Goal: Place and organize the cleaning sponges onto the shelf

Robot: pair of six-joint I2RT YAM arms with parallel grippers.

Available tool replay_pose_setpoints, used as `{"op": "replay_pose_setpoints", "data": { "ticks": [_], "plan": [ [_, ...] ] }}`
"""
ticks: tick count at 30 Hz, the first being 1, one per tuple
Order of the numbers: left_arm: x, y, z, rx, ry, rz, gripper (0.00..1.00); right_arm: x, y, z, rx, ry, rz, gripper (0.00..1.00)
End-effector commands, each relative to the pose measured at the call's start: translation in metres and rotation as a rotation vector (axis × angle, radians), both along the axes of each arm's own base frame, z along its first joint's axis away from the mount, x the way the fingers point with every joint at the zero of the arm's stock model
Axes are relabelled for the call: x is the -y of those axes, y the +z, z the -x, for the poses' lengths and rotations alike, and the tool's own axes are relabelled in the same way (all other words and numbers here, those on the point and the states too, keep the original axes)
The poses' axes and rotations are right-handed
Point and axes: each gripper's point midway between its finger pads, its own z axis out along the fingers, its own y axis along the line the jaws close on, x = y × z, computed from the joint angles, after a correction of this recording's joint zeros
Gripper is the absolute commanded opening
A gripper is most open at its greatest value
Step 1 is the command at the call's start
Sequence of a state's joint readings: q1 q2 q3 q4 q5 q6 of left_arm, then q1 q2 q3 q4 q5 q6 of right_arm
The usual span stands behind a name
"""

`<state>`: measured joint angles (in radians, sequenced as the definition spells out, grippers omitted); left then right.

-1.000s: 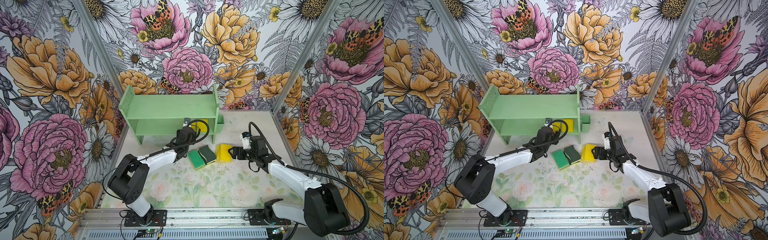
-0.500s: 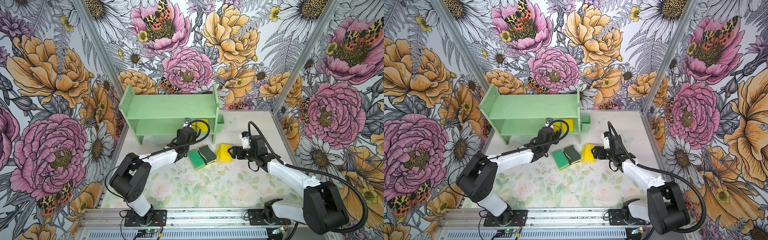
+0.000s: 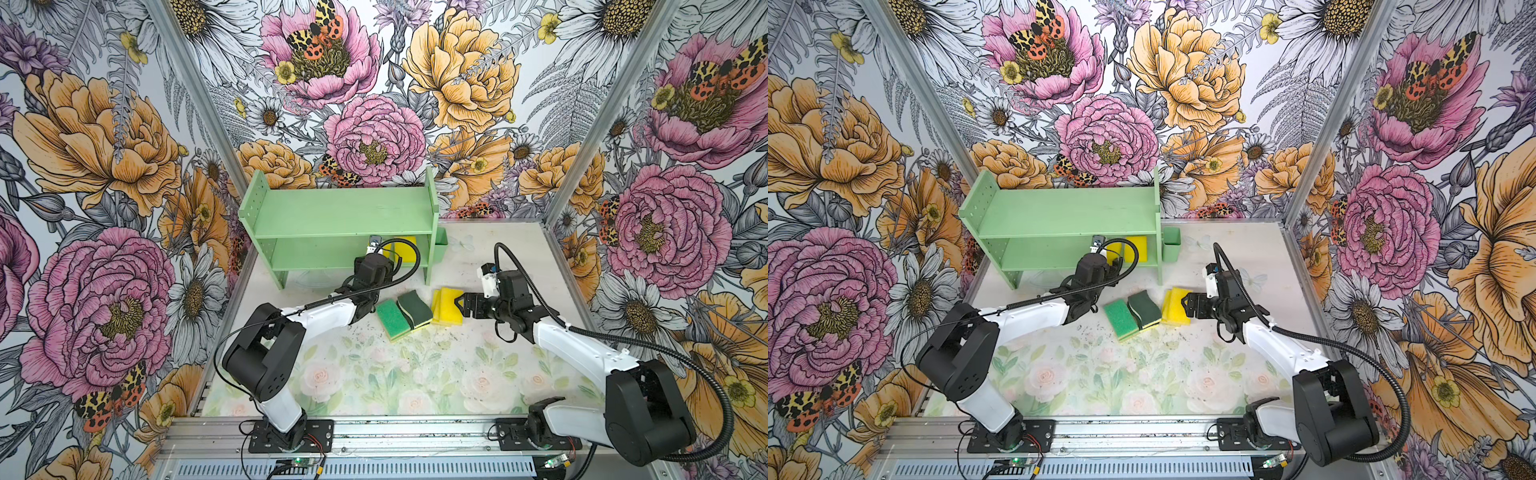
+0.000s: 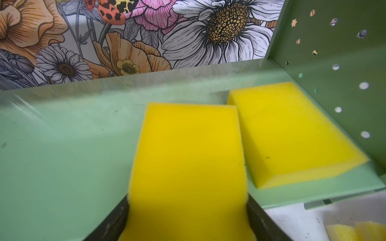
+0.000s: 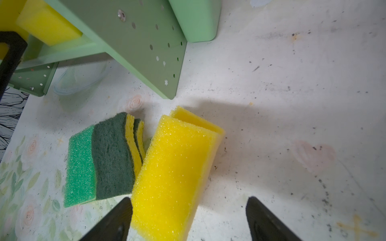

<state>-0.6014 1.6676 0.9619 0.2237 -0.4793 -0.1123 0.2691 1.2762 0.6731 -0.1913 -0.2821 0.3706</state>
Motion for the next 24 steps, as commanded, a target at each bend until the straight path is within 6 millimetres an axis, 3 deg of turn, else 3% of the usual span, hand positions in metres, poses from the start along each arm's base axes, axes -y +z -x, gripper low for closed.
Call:
{"op": "replay_pose_setpoints", "data": {
  "ticks": [1,24],
  "plan": [
    [-0.009,0.010,-0.007,0.051,0.041,0.020,0.70,-0.003,0.012,-0.010,0.031,-0.005,-0.002,0.87],
    [-0.011,-0.008,-0.008,0.075,0.077,0.017,0.70,-0.006,0.009,-0.011,0.024,0.000,0.005,0.87]
  ]
}}
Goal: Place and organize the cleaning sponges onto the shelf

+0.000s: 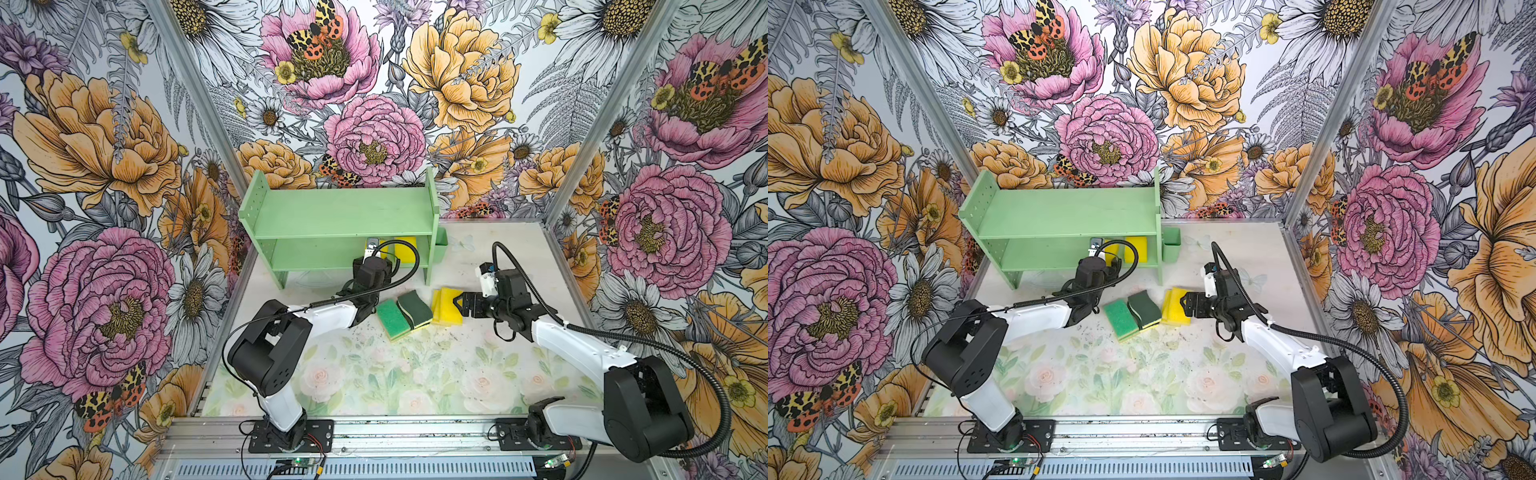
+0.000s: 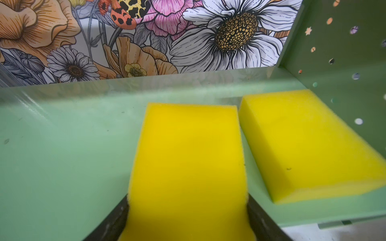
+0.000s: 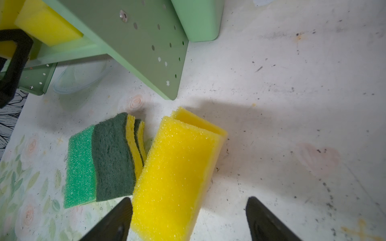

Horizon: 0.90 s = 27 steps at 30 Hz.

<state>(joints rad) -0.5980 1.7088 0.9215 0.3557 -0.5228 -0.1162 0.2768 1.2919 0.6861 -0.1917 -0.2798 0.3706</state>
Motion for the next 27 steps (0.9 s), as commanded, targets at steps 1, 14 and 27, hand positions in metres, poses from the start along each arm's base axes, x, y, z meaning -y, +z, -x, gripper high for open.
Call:
{"op": "replay_pose_setpoints", "data": {
  "ticks": [1,14,27],
  "plan": [
    [-0.0054,-0.0003,-0.0021,0.026,0.035,-0.004,0.70,-0.0026,0.0086,-0.0085,0.025,-0.006,0.003,0.87],
    [0.0000,-0.0057,-0.0042,0.019,0.025,-0.015,0.73,-0.0031,0.0044,-0.0080,0.016,-0.005,0.011,0.87],
    [0.0005,-0.0079,-0.0044,0.015,0.027,-0.015,0.75,-0.0036,0.0037,-0.0086,0.013,-0.004,0.013,0.87]
  ]
}}
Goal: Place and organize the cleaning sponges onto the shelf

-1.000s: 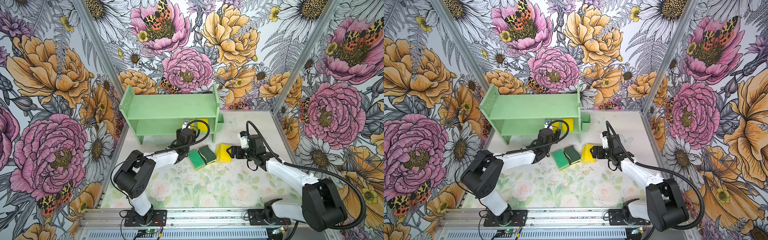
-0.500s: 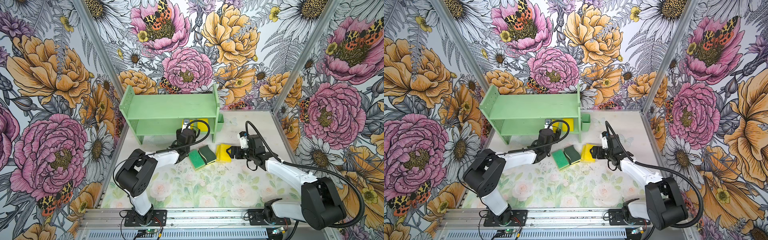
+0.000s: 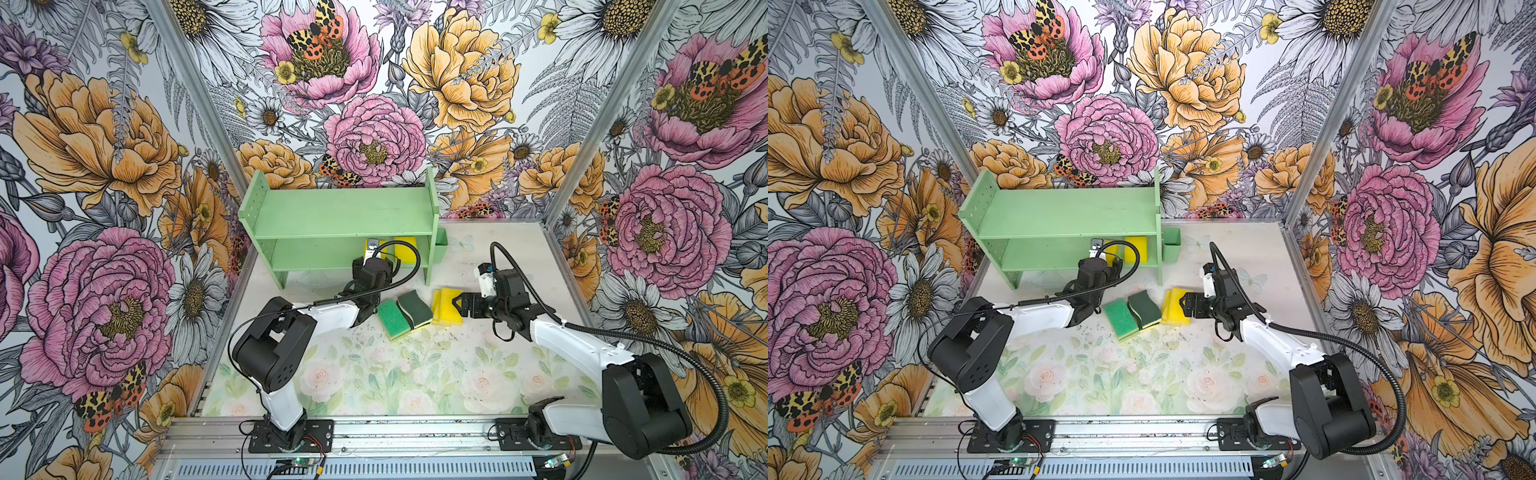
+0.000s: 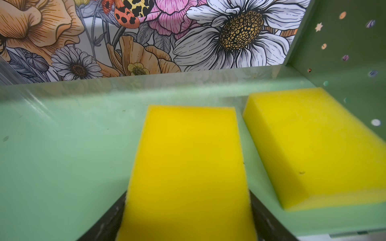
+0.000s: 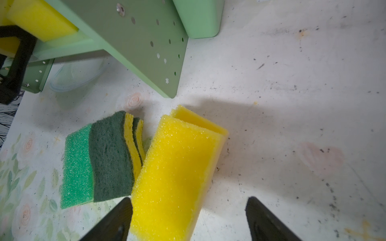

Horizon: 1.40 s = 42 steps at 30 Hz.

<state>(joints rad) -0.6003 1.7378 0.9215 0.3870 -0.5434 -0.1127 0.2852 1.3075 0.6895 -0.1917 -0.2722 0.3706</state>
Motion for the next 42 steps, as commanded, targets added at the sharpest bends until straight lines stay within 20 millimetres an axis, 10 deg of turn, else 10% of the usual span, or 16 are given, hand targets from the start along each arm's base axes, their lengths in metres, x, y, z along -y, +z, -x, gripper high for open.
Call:
{"op": "replay_pose_setpoints", "data": {
  "ticks": [1,42],
  "plan": [
    [0.001,-0.001,-0.001,0.009,0.010,-0.005,0.75,-0.002,0.007,-0.008,0.022,-0.007,0.005,0.87],
    [0.017,-0.004,0.000,0.026,-0.087,0.008,0.71,-0.002,0.003,-0.007,0.013,-0.009,0.014,0.87]
  ]
}}
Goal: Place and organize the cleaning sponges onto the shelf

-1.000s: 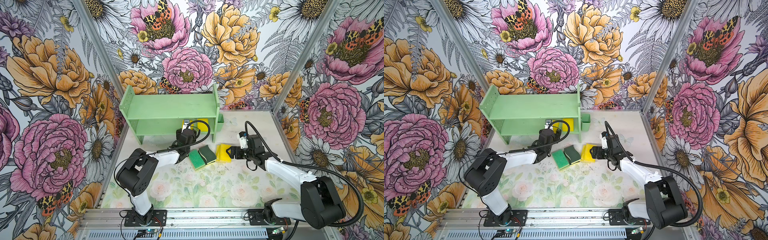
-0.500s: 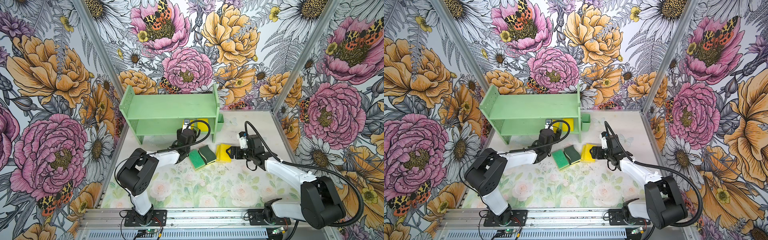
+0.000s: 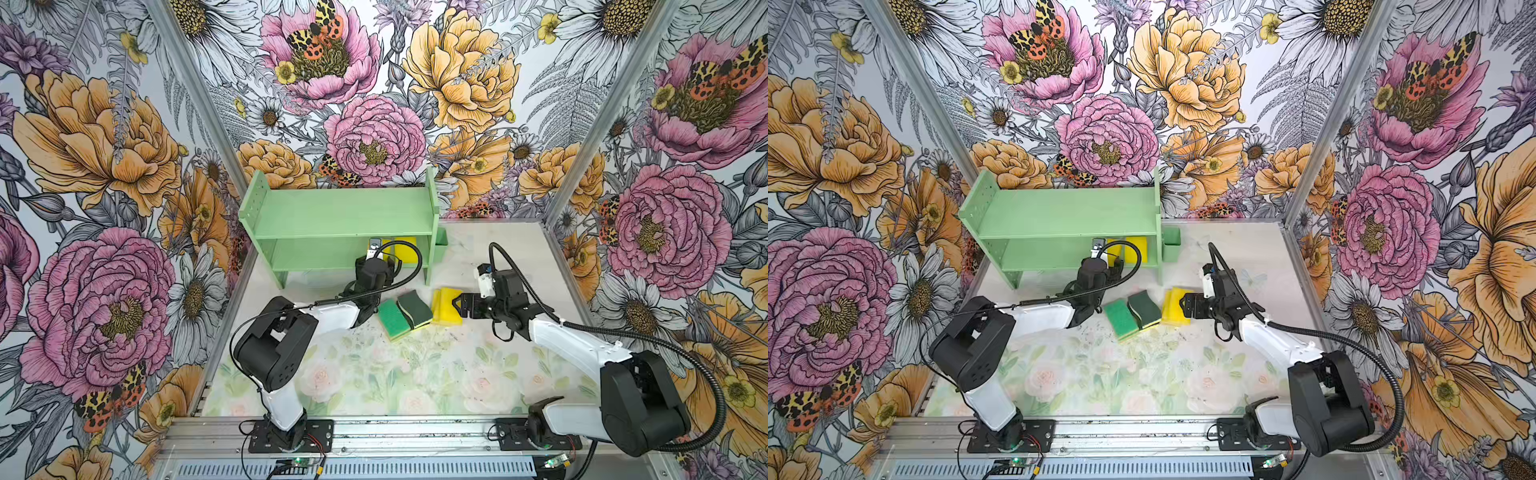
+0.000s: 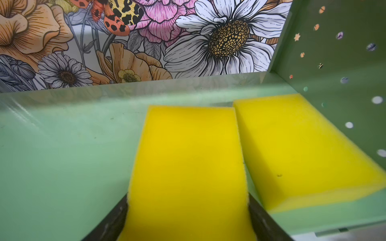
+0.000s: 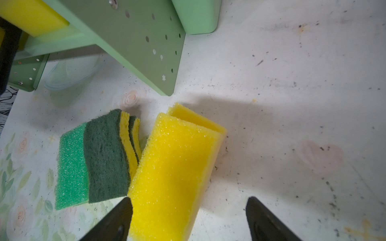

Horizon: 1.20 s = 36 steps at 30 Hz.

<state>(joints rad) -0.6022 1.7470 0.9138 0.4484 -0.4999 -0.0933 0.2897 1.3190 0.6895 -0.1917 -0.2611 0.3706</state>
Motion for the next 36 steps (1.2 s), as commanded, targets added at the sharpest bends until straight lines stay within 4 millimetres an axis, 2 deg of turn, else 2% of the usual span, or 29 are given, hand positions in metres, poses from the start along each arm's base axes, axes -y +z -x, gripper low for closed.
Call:
{"op": "replay_pose_setpoints", "data": {
  "ticks": [1,36],
  "plan": [
    [0.007,-0.008,0.002,-0.003,-0.039,-0.011,0.71,-0.002,0.007,-0.007,0.022,-0.004,0.004,0.87],
    [0.018,0.002,0.002,0.026,-0.068,0.017,0.73,-0.004,0.009,-0.010,0.027,0.005,0.005,0.87]
  ]
}}
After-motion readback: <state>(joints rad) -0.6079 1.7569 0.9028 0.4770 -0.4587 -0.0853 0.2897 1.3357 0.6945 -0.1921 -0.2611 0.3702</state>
